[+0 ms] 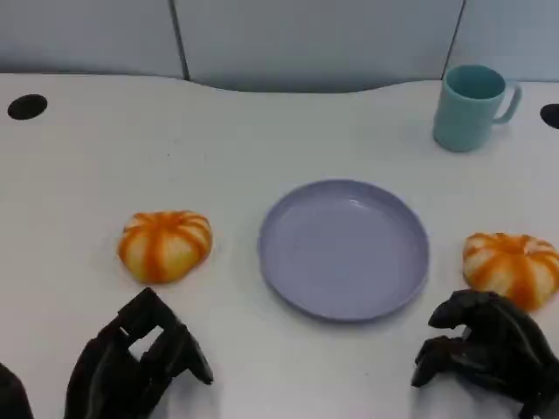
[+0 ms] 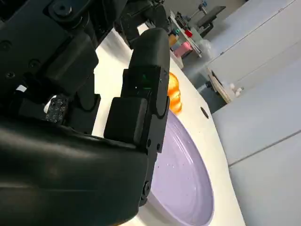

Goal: Grasp the bread from the table and place it into the plate.

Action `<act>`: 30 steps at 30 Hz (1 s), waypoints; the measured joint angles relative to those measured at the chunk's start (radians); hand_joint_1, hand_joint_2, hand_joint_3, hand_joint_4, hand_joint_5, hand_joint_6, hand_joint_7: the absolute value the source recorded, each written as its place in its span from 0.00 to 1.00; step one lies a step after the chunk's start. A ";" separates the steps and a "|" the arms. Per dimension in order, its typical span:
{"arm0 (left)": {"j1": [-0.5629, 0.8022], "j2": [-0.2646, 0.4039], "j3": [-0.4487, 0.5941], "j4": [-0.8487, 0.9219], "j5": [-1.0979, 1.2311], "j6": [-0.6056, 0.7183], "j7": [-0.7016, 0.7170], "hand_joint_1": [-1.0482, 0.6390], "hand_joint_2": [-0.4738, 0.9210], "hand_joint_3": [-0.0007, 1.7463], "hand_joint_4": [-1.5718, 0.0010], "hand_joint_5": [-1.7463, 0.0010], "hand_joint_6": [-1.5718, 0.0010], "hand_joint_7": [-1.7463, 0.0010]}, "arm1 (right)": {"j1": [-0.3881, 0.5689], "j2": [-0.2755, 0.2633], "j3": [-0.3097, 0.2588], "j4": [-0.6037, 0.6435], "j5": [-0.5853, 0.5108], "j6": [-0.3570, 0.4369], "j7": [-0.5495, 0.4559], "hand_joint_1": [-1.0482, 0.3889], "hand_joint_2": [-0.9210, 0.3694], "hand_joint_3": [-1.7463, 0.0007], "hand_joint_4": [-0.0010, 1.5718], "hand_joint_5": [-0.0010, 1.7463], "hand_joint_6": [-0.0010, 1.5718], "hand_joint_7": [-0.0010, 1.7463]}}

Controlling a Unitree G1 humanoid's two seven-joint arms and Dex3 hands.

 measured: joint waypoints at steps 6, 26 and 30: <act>-0.001 0.012 -0.003 -0.043 0.038 -0.015 0.010 0.23 1.00 0.13 0.65 0.11 0.65 0.43 | 0.000 0.001 0.001 0.000 0.000 -0.002 -0.002 0.00 0.42 1.00 1.00 0.25 1.00 0.12; -0.095 0.280 -0.137 -0.321 0.918 -0.237 0.375 0.21 1.00 0.01 0.91 0.76 0.82 1.00 | -0.001 0.012 0.001 -0.010 0.001 0.011 -0.010 0.00 0.43 1.00 1.00 0.24 1.00 0.11; -0.156 0.352 -0.175 -0.344 1.091 -0.186 0.428 0.19 0.99 0.00 0.93 0.82 0.85 1.00 | -0.004 0.013 -0.001 0.000 0.002 0.006 -0.002 0.00 0.43 1.00 1.00 0.24 1.00 0.11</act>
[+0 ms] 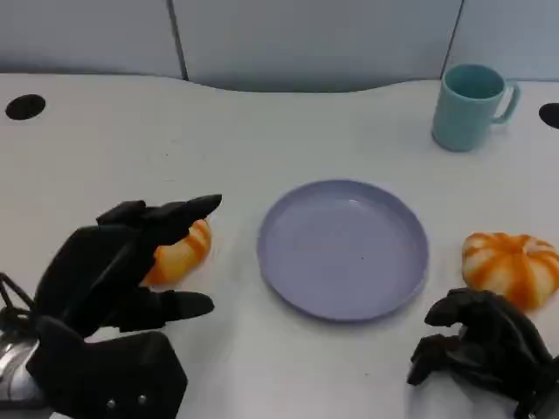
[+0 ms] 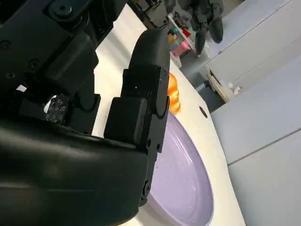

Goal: Grasp the bread from the table and place it into the plate.

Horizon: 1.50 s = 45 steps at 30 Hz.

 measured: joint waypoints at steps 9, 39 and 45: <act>-0.117 0.116 -0.141 -0.009 0.323 0.187 -0.019 0.19 0.90 0.00 1.00 0.91 0.90 1.00 | -0.003 0.007 0.001 0.012 -0.001 -0.022 0.003 0.00 0.43 1.00 1.00 0.24 1.00 0.10; -0.578 0.073 -0.446 0.703 0.284 0.315 -0.082 0.19 0.88 0.00 1.00 0.97 0.93 1.00 | -0.018 0.014 0.002 0.032 -0.001 -0.032 0.006 0.00 0.44 1.00 1.00 0.23 1.00 0.10; -0.674 0.025 -0.517 0.920 0.285 0.293 0.000 0.16 0.88 0.00 0.99 0.97 0.94 1.00 | -0.015 0.014 0.002 0.027 -0.001 -0.033 0.002 0.00 0.43 1.00 1.00 0.23 1.00 0.11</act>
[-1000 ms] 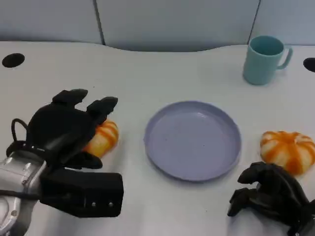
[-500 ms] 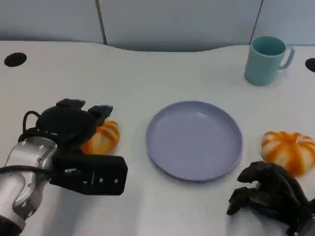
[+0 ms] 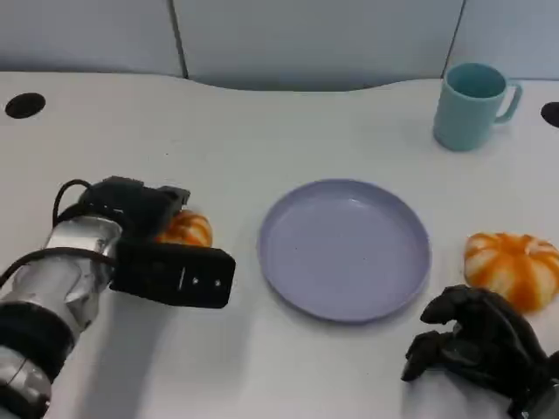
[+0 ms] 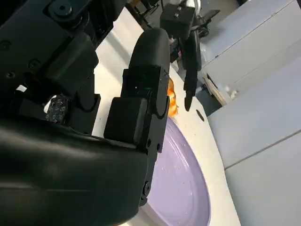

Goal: Grasp the bread from the table and place it into the plate.

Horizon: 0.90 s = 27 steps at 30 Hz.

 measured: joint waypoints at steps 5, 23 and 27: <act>-0.050 -0.040 -0.046 0.141 -0.005 -0.025 0.044 0.18 0.88 0.00 0.99 0.96 0.92 0.99 | 0.006 0.000 0.004 -0.008 -0.001 -0.006 -0.001 0.00 0.43 1.00 1.00 0.23 1.00 0.10; -0.146 -0.103 -0.091 0.374 -0.085 -0.071 0.100 0.41 0.94 0.02 0.75 0.83 0.70 0.92 | 0.021 0.000 0.000 -0.039 0.006 0.036 0.001 0.00 0.44 1.00 1.00 0.23 1.00 0.11; -0.130 -0.103 -0.078 0.385 -0.114 -0.136 0.224 0.46 1.00 0.07 0.50 0.48 0.39 0.86 | 0.032 0.000 0.003 -0.063 0.005 0.049 -0.008 0.00 0.44 1.00 1.00 0.23 1.00 0.11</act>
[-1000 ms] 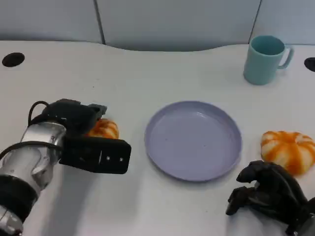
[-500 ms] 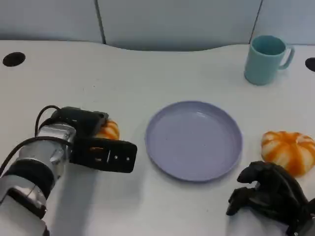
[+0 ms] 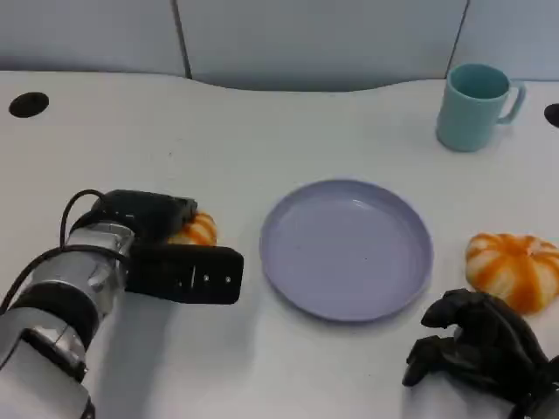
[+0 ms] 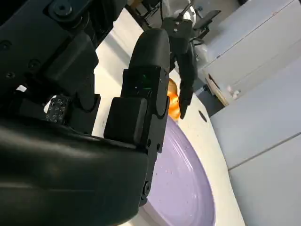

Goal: Grasp the bread from the table and place it into the plate.

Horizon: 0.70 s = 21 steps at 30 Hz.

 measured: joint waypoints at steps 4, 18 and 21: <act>0.019 0.000 0.003 0.008 -0.011 -0.023 0.105 0.45 1.00 0.08 0.49 0.17 0.39 0.59 | 0.003 0.000 0.000 -0.003 0.000 0.002 0.004 0.00 0.44 1.00 1.00 0.23 1.00 0.11; 0.101 0.024 0.033 0.020 -0.051 -0.155 0.366 0.48 0.96 0.38 0.45 0.00 0.59 0.00 | 0.015 -0.001 -0.002 -0.030 0.006 0.031 -0.008 0.00 0.45 1.00 1.00 0.24 1.00 0.12; 0.131 0.022 0.085 0.021 -0.104 -0.207 0.410 0.50 0.80 0.61 0.46 0.00 0.58 0.00 | 0.016 -0.003 -0.001 -0.029 0.005 0.028 -0.006 0.00 0.45 1.00 1.00 0.24 1.00 0.12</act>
